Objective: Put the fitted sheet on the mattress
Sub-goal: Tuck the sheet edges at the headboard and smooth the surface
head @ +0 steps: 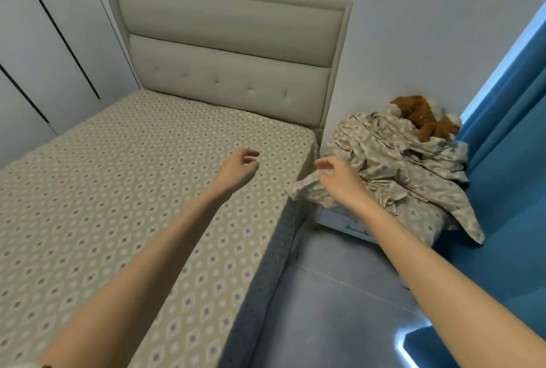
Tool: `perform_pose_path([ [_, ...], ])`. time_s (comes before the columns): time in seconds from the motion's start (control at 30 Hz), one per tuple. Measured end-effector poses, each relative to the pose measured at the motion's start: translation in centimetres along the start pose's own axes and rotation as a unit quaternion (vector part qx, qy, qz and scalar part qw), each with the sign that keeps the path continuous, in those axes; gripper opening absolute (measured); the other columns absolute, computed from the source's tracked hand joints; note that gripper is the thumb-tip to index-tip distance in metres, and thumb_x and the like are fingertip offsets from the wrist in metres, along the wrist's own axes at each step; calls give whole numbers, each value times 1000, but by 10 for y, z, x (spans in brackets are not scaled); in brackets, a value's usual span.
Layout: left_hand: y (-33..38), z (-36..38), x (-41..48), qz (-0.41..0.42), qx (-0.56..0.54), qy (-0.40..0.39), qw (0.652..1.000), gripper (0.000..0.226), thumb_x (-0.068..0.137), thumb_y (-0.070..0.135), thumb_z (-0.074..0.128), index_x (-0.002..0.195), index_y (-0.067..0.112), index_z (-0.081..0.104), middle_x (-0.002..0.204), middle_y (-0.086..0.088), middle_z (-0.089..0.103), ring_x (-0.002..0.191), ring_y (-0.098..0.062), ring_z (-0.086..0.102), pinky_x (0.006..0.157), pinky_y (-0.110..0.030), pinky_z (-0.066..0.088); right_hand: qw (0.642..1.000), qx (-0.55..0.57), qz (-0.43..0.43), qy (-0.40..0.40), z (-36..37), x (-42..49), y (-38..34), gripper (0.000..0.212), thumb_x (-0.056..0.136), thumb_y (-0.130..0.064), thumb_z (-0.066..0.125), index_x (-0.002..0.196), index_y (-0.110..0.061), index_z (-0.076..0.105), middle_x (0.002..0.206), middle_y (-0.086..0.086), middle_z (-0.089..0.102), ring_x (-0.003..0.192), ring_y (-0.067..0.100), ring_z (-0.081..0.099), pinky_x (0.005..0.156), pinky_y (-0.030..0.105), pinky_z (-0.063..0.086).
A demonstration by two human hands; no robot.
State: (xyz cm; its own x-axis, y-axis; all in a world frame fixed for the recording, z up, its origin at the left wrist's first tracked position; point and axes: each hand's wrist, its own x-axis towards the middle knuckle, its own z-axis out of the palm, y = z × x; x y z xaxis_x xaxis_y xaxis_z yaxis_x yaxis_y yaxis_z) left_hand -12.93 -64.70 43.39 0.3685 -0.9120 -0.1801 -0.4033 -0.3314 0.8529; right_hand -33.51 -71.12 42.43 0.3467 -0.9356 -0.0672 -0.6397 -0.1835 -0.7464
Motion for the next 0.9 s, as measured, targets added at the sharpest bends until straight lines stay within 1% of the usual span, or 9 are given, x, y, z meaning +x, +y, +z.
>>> perform_pose_path([
  [0.13, 15, 13, 78, -10, 6, 10, 1000, 37, 95, 15, 45, 132, 16, 50, 131, -8, 55, 100, -16, 54, 80, -28, 43, 1000, -7, -6, -18, -12, 84, 14, 38, 95, -10, 46, 132, -14, 54, 133, 0, 56, 109, 13, 57, 89, 23, 41],
  [0.23, 22, 28, 138, -29, 9, 17, 999, 39, 96, 15, 44, 134, 14, 48, 132, -9, 54, 98, -15, 54, 78, -27, 42, 999, -25, -16, -33, -18, 155, 32, 35, 96, -13, 47, 130, -17, 55, 133, -1, 57, 120, 17, 53, 95, 30, 44],
  [0.33, 32, 46, 211, -39, 15, 39, 998, 40, 95, 14, 44, 134, 14, 49, 132, -9, 55, 98, -16, 54, 79, -28, 43, 997, -44, -35, -53, -27, 239, 48, 34, 97, -15, 47, 130, -18, 55, 134, -2, 56, 121, 18, 53, 99, 34, 46],
  [0.43, 47, 56, 274, -67, 3, 60, 996, 40, 94, 15, 43, 134, 15, 49, 132, -9, 55, 99, -15, 52, 81, -28, 42, 995, -47, -41, -84, -35, 311, 57, 35, 97, -15, 47, 131, -19, 55, 134, -3, 55, 121, 17, 52, 99, 33, 45],
  [0.57, 65, 59, 348, -87, 11, 92, 992, 41, 94, 15, 43, 134, 14, 49, 130, -9, 56, 96, -17, 55, 76, -29, 44, 989, -70, -48, -118, -43, 404, 61, 36, 96, -16, 47, 130, -20, 55, 135, -4, 55, 122, 17, 52, 95, 31, 46],
  [0.7, 69, 53, 403, -110, 10, 109, 988, 40, 94, 15, 43, 133, 15, 49, 132, -9, 55, 110, -20, 56, 82, -29, 44, 984, -89, -46, -150, -32, 468, 62, 37, 94, -20, 46, 130, -21, 56, 136, -3, 56, 124, 18, 51, 103, 37, 44],
  [0.73, 69, 50, 420, -117, 9, 114, 987, 40, 94, 15, 43, 133, 15, 50, 132, -8, 55, 112, -20, 55, 82, -28, 42, 982, -88, -40, -164, -25, 487, 62, 38, 94, -19, 46, 131, -21, 55, 136, -3, 55, 124, 18, 52, 102, 36, 44],
  [0.8, 65, 44, 454, -129, 11, 116, 985, 40, 94, 15, 43, 134, 15, 50, 134, -8, 54, 115, -20, 55, 81, -27, 41, 978, -90, -31, -186, -10, 523, 60, 39, 95, -16, 46, 132, -18, 55, 136, -1, 55, 119, 19, 56, 96, 31, 46],
  [0.9, 53, 37, 493, -138, 28, 114, 983, 40, 94, 16, 43, 134, 16, 50, 134, -7, 55, 116, -21, 55, 81, -27, 41, 974, -103, -21, -200, 11, 563, 61, 38, 95, -15, 46, 131, -16, 56, 135, 1, 57, 106, 21, 63, 92, 34, 50],
])
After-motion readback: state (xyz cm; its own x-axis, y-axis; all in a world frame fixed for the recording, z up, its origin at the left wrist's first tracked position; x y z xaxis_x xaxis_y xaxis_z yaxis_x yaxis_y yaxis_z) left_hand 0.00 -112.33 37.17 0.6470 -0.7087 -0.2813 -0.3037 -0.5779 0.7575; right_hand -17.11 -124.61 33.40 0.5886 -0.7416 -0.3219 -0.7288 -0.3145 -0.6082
